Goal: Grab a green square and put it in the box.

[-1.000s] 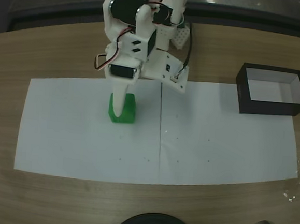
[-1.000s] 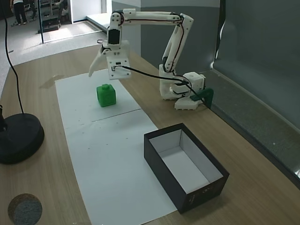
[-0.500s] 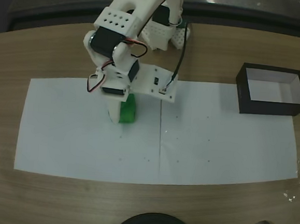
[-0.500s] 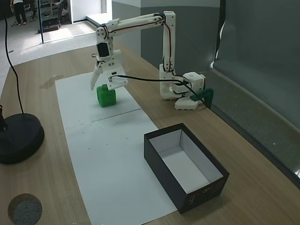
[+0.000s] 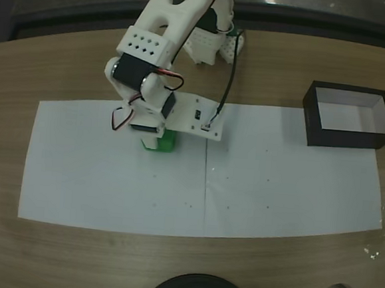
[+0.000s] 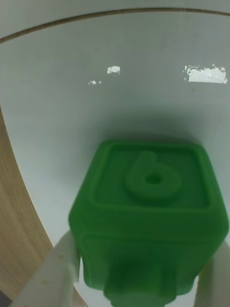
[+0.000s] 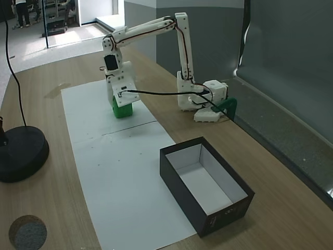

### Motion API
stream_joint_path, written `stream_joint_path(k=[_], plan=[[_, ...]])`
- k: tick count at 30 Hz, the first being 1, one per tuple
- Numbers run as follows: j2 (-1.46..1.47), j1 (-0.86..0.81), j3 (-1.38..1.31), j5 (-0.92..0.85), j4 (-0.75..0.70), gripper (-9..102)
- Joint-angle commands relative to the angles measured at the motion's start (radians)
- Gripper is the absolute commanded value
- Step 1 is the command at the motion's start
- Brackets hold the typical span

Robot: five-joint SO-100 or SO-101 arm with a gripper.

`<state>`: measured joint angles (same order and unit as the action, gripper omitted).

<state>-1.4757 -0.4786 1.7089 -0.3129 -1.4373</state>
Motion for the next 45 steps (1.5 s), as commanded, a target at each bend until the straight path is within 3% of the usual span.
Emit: stream_joint_path(k=[1,9,15,18,23,31,36,45], plan=[[-0.014,0.011,-0.031,0.0,0.003,10],[-0.1,0.23,-0.166,0.095,-0.057,9],[-0.293,0.578,-0.499,0.106,-0.281,9],[-0.397,0.755,-0.597,0.117,-0.296,9],[-0.482,1.06,-0.572,0.135,-0.296,9],[-0.474,1.374,-0.466,0.13,-0.29,9],[-0.454,1.545,-0.325,0.051,-0.193,9],[-0.344,1.548,-0.184,0.046,0.057,9]])
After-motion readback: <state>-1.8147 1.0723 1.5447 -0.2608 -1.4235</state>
